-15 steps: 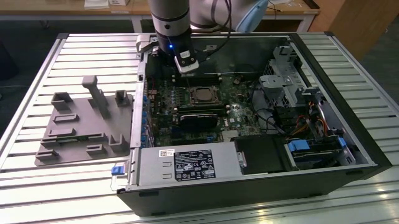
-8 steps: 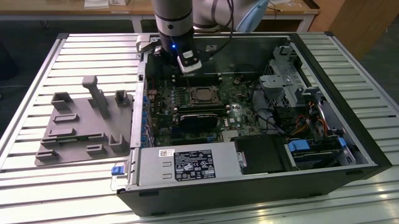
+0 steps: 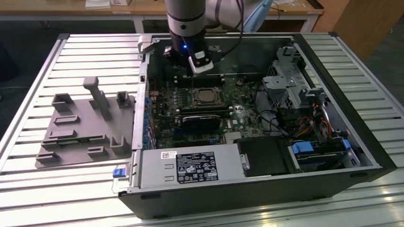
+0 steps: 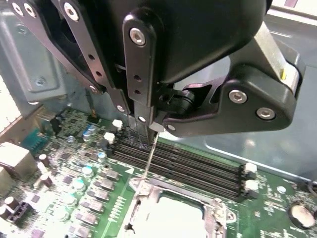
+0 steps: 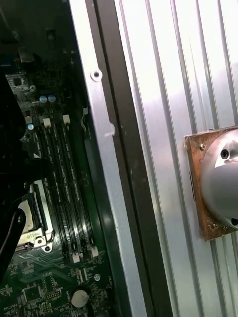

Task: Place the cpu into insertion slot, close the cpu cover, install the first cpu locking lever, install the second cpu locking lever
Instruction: 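Install the first cpu locking lever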

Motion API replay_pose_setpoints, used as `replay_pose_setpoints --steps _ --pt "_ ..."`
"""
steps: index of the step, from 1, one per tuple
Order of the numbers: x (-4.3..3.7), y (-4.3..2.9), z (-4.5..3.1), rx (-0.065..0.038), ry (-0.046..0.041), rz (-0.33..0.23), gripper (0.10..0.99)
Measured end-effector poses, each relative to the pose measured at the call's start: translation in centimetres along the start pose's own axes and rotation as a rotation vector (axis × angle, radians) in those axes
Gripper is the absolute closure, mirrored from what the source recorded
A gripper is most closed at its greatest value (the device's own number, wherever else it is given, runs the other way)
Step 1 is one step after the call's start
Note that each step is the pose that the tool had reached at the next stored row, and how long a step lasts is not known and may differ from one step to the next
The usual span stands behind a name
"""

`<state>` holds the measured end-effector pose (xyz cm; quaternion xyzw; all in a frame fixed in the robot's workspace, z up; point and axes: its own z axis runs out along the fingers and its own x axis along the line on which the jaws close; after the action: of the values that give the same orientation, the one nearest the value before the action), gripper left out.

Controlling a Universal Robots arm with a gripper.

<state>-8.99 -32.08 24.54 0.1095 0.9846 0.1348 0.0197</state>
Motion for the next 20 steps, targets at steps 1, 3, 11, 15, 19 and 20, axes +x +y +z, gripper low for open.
replay_pose_setpoints --steps 1,3,11,15,19,20 --pt "-0.22 0.05 0.02 0.0 0.0004 0.0 0.984" --pt "-0.79 0.17 0.06 0.0 0.0014 0.001 0.984" --pt "-1.33 0.29 0.1 0.001 0.0018 0.001 0.984" --pt "-1.32 0.28 0.1 0.001 0.0014 0.001 0.984" --pt "-1.04 0.2 0.17 -0.002 -0.0311 -0.009 0.984" --pt "-0.95 0.17 0.19 -0.004 -0.044 -0.012 0.984"
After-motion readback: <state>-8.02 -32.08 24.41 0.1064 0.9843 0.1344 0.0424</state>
